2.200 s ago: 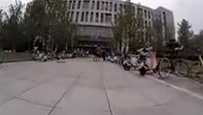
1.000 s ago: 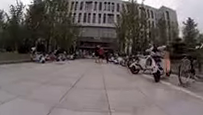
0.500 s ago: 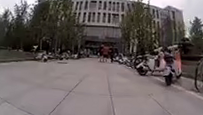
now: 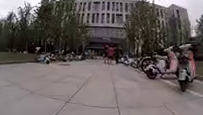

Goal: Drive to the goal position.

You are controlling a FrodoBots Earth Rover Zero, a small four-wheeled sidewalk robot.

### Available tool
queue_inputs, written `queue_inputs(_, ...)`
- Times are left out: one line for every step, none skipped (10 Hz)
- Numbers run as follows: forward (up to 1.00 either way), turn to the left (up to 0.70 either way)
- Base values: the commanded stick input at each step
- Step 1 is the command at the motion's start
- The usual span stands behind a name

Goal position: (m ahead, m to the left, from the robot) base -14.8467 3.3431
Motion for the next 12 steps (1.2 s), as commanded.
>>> queue_inputs(0.70,0.00)
queue_inputs(0.70,0.00)
queue_inputs(0.70,0.00)
queue_inputs(0.70,0.00)
queue_inputs(0.70,0.00)
queue_inputs(0.70,0.00)
queue_inputs(0.70,0.00)
queue_inputs(0.70,0.00)
queue_inputs(0.70,0.00)
queue_inputs(0.70,0.00)
queue_inputs(0.70,0.00)
queue_inputs(0.70,0.00)
